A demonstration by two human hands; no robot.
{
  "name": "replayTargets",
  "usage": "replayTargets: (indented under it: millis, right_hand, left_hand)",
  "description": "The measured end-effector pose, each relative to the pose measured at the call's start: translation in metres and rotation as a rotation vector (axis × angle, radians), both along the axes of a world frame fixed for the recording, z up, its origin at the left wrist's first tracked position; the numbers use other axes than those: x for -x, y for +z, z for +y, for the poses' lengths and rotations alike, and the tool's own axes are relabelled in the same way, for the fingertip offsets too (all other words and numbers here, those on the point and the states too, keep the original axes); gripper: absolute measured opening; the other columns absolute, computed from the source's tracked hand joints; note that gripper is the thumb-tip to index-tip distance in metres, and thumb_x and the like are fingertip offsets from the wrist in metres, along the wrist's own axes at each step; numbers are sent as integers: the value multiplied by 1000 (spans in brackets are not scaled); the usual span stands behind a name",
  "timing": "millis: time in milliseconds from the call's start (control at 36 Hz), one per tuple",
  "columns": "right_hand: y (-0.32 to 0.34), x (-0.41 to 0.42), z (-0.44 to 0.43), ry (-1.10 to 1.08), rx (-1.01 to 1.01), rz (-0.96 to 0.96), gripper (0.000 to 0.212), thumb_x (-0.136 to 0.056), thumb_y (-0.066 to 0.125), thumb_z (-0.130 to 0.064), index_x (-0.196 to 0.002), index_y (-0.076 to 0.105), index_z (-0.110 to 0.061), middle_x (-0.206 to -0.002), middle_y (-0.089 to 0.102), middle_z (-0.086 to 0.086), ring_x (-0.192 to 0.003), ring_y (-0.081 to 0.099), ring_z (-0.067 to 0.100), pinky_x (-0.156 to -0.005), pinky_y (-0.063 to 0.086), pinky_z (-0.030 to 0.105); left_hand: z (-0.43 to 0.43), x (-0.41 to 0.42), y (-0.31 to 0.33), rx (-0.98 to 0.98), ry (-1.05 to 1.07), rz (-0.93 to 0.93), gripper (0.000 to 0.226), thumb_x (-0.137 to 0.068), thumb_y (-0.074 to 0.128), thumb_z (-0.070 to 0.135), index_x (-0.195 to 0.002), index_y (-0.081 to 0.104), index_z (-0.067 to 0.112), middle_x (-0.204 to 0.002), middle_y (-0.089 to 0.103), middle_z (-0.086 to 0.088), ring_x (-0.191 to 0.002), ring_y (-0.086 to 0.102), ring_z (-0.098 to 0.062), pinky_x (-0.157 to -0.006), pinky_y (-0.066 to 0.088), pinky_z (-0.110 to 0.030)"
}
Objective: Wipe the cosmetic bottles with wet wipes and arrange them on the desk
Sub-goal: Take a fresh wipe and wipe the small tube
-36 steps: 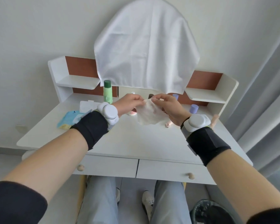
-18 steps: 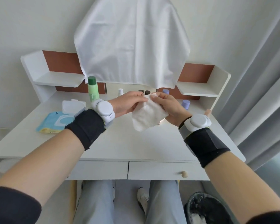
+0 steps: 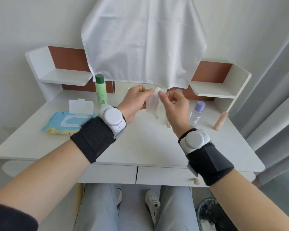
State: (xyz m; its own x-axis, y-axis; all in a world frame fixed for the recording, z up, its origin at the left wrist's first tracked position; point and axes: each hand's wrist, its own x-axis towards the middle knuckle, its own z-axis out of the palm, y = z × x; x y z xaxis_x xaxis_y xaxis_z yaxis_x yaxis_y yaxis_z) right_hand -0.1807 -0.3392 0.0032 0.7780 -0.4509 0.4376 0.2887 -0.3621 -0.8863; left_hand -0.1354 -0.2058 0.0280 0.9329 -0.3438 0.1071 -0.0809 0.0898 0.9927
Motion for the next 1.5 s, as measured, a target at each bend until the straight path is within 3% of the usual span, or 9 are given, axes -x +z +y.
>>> replayTargets:
  millis: [139,278,556,667,917,1056,1139,1306,1500]
  right_hand:
    - [-6,-1,8,36,152,85,25,-83,74,-38,-90,61,-18,-90,62,-7,-83,56,8,-72,42,16]
    - [-4,2,2,56,107,118,23,-86,73,-32,-90,63,-12,-80,60,-4,-68,53,2,-63,42,11]
    - [-8,8,-5,202,92,95,10,-94,64,-17,-84,63,-15,-71,61,-5,-62,53,5,-66,47,28]
    - [-9,11,-4,198,11,49,13,-93,64,-13,-81,62,-15,-71,61,-9,-59,53,2,-62,44,18]
    - [-12,16,-1,209,-90,17,11,-98,57,-10,-90,62,-4,-72,61,2,-58,53,5,-58,43,16]
    - [-14,15,-14,185,-184,84,14,-99,54,-10,-88,61,-12,-68,60,0,-57,53,9,-61,46,22]
    - [-17,15,-14,296,-252,229,17,-101,51,-15,-95,64,-8,-76,64,3,-67,60,13,-68,49,26]
    - [-18,18,6,700,-503,339,61,-97,37,-53,-137,51,-10,-128,64,10,-111,65,21,-94,54,35]
    - [-14,15,2,687,-659,183,46,-98,54,-21,-138,48,2,-141,52,20,-132,49,33,-110,41,44]
  left_hand:
    - [-5,5,0,67,-22,10,26,-98,54,21,-75,45,14,-89,61,-16,-86,67,-26,-80,56,-32]
    - [-3,9,-4,113,-90,15,20,-102,45,21,-87,43,9,-108,68,-23,-97,70,-27,-87,56,-37]
    - [4,4,-8,48,186,-77,20,-103,41,19,-84,42,12,-78,59,-11,-64,66,-21,-66,58,-33]
    - [2,2,-12,-59,355,-187,20,-102,44,21,-81,44,17,-65,56,-5,-49,57,-13,-60,55,-28]
    - [4,3,-7,119,392,-72,19,-103,42,19,-85,45,13,-76,50,-3,-67,55,-12,-58,52,-22]
    - [20,-2,-6,72,318,-102,20,-100,49,25,-81,51,21,-71,48,0,-68,46,-18,-65,39,-35]
    - [21,5,0,126,109,-97,18,-101,48,19,-85,56,17,-73,52,0,-65,51,-13,-60,42,-25]
    - [17,18,10,271,-169,-22,20,-101,44,12,-106,63,9,-95,66,-4,-88,64,-15,-75,54,-24]
    - [28,19,6,135,-155,-93,25,-103,41,16,-118,61,16,-97,70,4,-86,66,-9,-66,52,-21]
